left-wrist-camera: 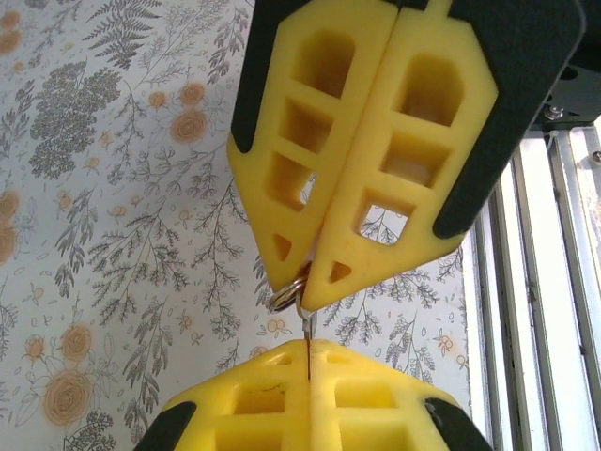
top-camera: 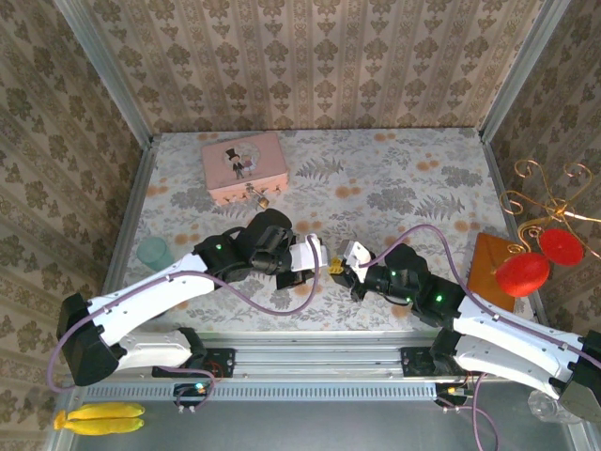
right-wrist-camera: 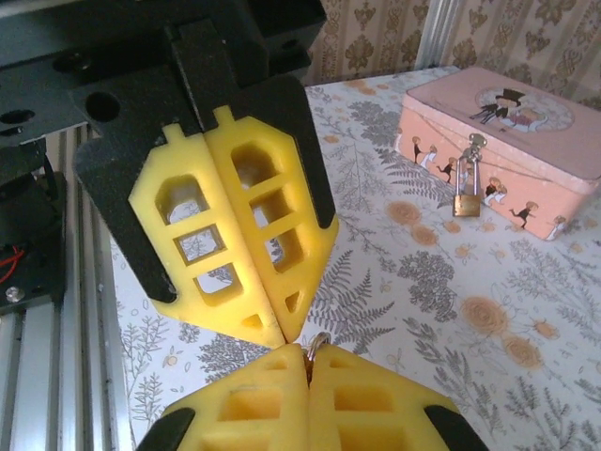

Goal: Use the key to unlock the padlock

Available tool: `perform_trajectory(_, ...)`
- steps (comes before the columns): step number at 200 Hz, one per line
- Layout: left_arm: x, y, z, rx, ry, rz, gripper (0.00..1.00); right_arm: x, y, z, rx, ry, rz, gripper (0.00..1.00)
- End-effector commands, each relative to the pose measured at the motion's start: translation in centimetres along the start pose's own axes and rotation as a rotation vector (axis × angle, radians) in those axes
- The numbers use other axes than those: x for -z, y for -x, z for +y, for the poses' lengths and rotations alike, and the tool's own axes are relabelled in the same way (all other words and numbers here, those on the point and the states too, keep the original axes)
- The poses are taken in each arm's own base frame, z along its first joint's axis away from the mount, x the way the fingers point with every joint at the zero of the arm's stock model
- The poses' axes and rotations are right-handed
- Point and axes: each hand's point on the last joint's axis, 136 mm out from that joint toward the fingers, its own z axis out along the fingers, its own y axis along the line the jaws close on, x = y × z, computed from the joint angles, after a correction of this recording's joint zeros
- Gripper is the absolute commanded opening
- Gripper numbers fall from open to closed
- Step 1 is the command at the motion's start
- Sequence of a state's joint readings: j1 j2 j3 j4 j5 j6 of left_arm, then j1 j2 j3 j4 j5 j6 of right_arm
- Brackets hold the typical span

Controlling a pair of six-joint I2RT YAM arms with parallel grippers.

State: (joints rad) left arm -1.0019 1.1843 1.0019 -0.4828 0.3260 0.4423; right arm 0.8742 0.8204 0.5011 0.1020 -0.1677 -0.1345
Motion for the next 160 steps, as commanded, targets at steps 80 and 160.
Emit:
perform_trajectory(80,6.0,3.0,4.5,0.136,0.233,-0.316,0.53,2.8,2.2,-4.4,-0.294,-0.177,-0.259,0.00)
perform_trajectory(160,5.4,4.9,3.6,0.226,0.068,-0.459,0.52,2.3,3.9,-4.8,-0.417,-0.170,-0.412,0.00)
